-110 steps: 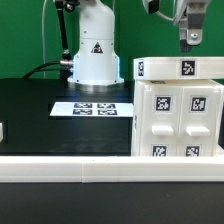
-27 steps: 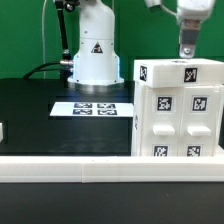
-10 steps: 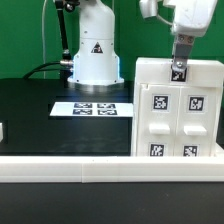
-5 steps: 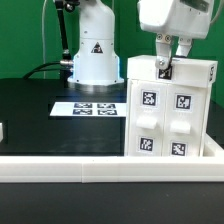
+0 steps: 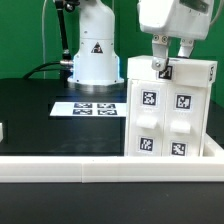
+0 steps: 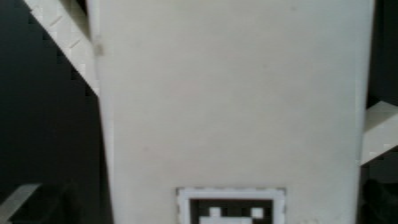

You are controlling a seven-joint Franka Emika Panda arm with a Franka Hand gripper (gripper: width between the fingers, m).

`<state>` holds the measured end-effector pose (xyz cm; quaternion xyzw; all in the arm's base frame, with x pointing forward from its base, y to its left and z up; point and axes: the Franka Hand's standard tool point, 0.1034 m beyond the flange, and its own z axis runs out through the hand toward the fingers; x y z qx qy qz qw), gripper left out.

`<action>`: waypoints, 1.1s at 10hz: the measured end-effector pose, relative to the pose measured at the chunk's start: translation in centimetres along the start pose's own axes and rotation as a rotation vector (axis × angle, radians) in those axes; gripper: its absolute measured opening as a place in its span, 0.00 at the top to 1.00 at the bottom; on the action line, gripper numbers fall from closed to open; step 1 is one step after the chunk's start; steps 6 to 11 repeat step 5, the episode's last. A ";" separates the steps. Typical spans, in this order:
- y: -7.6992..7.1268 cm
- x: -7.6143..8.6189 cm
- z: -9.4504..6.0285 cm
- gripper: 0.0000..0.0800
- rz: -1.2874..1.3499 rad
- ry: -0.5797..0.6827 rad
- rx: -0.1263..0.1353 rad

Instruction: Assemble cabinet

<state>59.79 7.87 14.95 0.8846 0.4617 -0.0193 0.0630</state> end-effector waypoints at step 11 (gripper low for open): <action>0.0 0.0 0.1 0.00 0.000 -0.001 0.001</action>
Offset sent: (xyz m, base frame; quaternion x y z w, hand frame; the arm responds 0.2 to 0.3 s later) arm 0.0000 0.0000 0.0000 0.0000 0.0000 0.0000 1.0000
